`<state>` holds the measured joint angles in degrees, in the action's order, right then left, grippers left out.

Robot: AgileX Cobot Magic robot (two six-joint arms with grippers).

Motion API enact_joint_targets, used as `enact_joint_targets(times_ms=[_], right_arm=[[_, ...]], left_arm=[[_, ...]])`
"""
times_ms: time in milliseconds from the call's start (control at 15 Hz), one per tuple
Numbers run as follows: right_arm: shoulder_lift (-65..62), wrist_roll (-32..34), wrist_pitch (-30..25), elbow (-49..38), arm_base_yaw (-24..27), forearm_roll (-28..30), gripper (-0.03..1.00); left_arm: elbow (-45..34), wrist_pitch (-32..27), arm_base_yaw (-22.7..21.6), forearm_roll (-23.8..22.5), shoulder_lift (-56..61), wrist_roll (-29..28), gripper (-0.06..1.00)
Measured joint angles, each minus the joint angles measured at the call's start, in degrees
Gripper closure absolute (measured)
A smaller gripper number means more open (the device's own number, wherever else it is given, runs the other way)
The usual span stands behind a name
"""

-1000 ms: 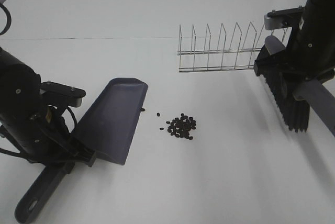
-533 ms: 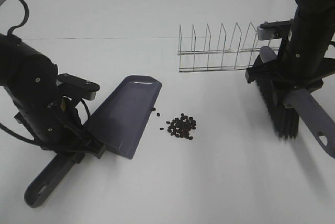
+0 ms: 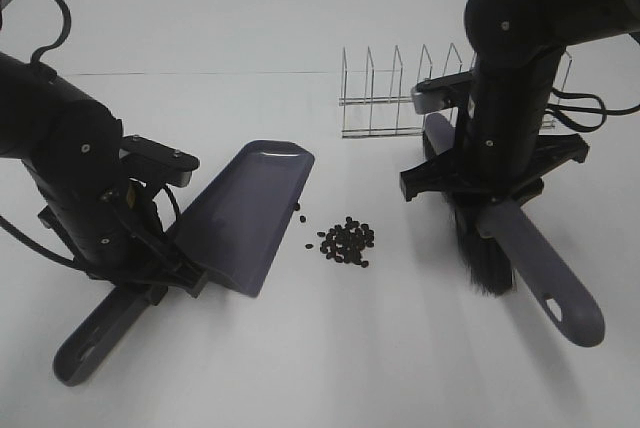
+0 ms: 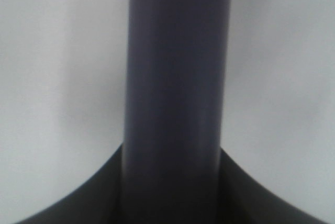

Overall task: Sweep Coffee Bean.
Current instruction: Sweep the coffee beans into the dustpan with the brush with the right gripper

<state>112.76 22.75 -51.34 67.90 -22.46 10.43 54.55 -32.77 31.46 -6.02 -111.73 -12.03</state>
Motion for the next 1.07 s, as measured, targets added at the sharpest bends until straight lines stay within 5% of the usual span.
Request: enact_joint_targets(times_ms=[267, 733, 1067], right_arm=[[3.50, 1.89, -0.23, 0.00, -6.76, -2.29, 0.67], [5.33, 0.46, 4.41, 0.00, -8.71, -20.17, 0.68], [13.81, -2.98, 2.69, 15.13, -8.71, -35.24, 0.68]], left_arm=[[0.06, -0.34, 0.00, -0.63, -0.06, 2.12, 0.63], [0.06, 0.23, 0.00, -1.03, -0.06, 4.41, 0.63], [0.06, 0.29, 0.00, -1.09, -0.11, 4.58, 0.63]])
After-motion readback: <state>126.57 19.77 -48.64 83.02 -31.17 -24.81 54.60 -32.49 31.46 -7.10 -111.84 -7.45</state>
